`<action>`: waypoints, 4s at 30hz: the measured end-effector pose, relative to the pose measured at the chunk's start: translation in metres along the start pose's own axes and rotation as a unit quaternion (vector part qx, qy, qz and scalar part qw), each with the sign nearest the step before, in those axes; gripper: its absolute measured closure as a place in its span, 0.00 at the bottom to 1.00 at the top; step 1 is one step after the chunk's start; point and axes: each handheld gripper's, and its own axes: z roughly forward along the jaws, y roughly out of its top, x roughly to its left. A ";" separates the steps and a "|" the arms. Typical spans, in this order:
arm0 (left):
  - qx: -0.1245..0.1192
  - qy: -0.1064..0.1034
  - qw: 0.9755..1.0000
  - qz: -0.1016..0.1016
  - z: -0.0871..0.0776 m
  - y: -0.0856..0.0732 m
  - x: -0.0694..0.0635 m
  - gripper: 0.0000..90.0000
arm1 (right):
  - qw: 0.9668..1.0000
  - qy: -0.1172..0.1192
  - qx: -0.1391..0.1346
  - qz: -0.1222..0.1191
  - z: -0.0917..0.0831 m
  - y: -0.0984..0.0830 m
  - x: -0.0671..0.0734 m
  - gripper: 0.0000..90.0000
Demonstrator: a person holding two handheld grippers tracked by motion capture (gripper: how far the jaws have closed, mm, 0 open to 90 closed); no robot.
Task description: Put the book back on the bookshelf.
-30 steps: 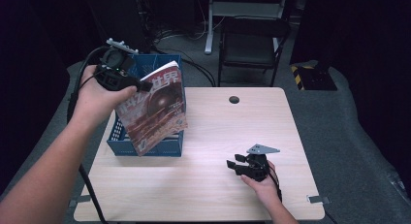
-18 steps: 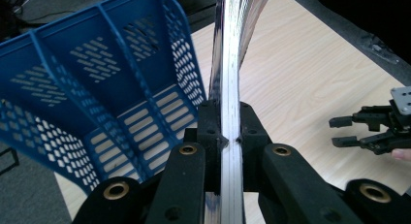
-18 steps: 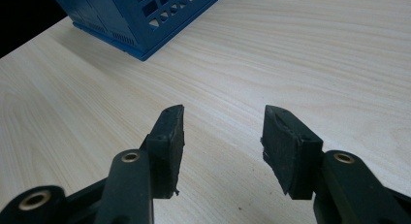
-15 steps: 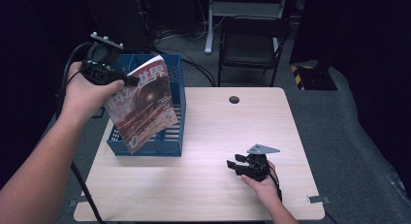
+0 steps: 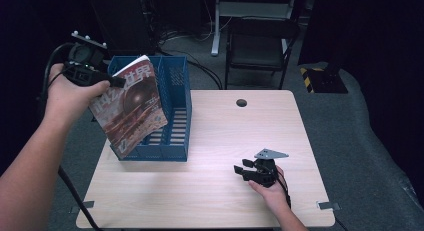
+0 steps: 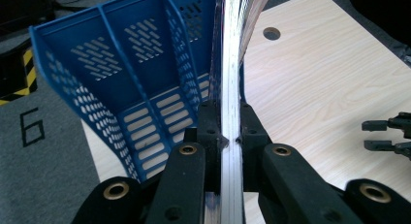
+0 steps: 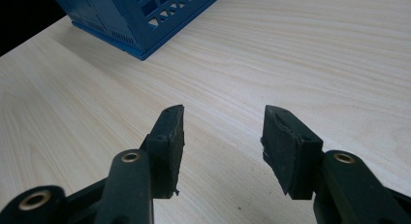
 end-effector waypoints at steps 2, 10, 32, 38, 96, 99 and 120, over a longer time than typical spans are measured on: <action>-0.002 0.003 1.000 -0.004 -0.002 -0.001 0.003 0.93 | 1.000 -0.002 -0.001 -0.001 0.000 0.000 0.000 0.56; 0.002 0.011 1.000 -0.010 -0.006 -0.003 0.011 0.93 | 1.000 -0.001 0.000 0.001 0.000 0.000 0.001 0.56; -0.003 0.042 0.998 -0.054 0.004 0.005 0.016 0.93 | 1.000 0.000 0.000 0.000 0.000 0.000 0.000 0.56; -0.009 0.056 0.996 -0.062 0.007 0.009 0.019 0.93 | 1.000 -0.001 -0.002 0.003 0.000 0.000 0.000 0.56; -0.036 0.100 0.984 -0.146 0.074 0.025 0.034 0.93 | 1.000 0.003 -0.008 0.004 -0.004 0.001 -0.001 0.56; -0.035 0.100 0.984 -0.144 0.079 0.025 0.032 0.93 | 1.000 0.002 -0.010 0.004 -0.004 0.001 -0.002 0.56; -0.021 0.102 0.983 -0.153 0.112 0.011 0.034 0.93 | 1.000 0.003 -0.009 0.005 -0.004 0.001 -0.001 0.56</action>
